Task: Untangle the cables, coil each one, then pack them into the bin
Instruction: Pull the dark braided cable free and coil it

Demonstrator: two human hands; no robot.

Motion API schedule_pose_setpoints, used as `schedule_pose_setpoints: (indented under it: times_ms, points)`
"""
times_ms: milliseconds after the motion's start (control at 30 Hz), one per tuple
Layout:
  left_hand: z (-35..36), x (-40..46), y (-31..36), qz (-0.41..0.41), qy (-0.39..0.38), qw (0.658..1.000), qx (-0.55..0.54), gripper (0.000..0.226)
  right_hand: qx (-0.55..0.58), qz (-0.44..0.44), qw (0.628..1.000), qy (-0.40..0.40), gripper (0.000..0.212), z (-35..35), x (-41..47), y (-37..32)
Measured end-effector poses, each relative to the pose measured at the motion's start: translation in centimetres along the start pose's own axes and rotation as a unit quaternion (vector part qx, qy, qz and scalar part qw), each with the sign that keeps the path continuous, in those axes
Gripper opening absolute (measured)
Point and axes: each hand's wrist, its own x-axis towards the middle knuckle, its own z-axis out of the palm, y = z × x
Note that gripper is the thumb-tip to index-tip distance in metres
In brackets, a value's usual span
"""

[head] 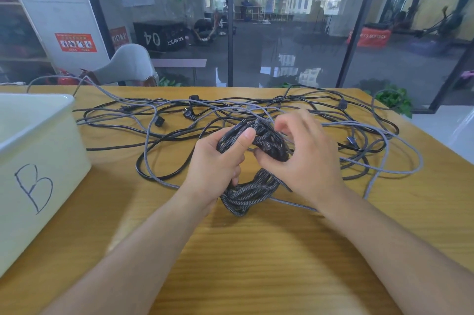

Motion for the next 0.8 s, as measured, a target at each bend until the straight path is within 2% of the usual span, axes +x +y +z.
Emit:
schedule_pose_setpoints:
  times_ms: [133,233,300,367,433,567,700,767,800]
  points:
    - [-0.2,0.2,-0.4,0.002,0.016,1.000,0.026,0.026,-0.051,-0.095,0.994,0.022,0.025,0.3,0.0,0.2]
    - [-0.9,0.6,-0.6,0.002,0.036,0.998,0.050,0.038,-0.008,-0.108,0.993,0.040,0.014,0.0,-0.1,-0.1]
    - [-1.5,0.7,-0.5,-0.003,0.052,0.997,0.052,0.039,0.110,-0.033,0.993,0.015,0.009,-0.6,0.1,-0.4]
    - [-1.9,0.8,-0.2,-0.005,0.059,0.997,0.041,0.030,0.231,0.086,0.969,-0.028,0.004,-1.7,0.7,0.0]
    - [-2.2,1.0,0.0,-0.009,0.058,0.998,0.027,0.031,0.279,0.150,0.948,-0.025,0.010,-2.8,1.5,1.2]
    - [-2.1,1.1,0.6,0.015,0.036,0.999,0.015,0.027,0.335,0.179,0.925,0.032,0.018,-4.8,2.6,2.7]
    - [-2.2,0.9,0.7,0.014,0.028,0.999,-0.002,0.025,0.368,0.195,0.908,0.044,0.015,-4.3,2.3,2.5]
    - [-2.4,0.8,0.7,0.006,0.022,1.000,-0.017,0.025,0.416,0.232,0.878,0.041,0.009,-4.0,2.3,2.2]
    - [-2.4,0.8,0.7,0.005,0.017,1.000,-0.020,0.024,0.460,0.266,0.847,0.030,0.015,-3.7,2.3,2.1]
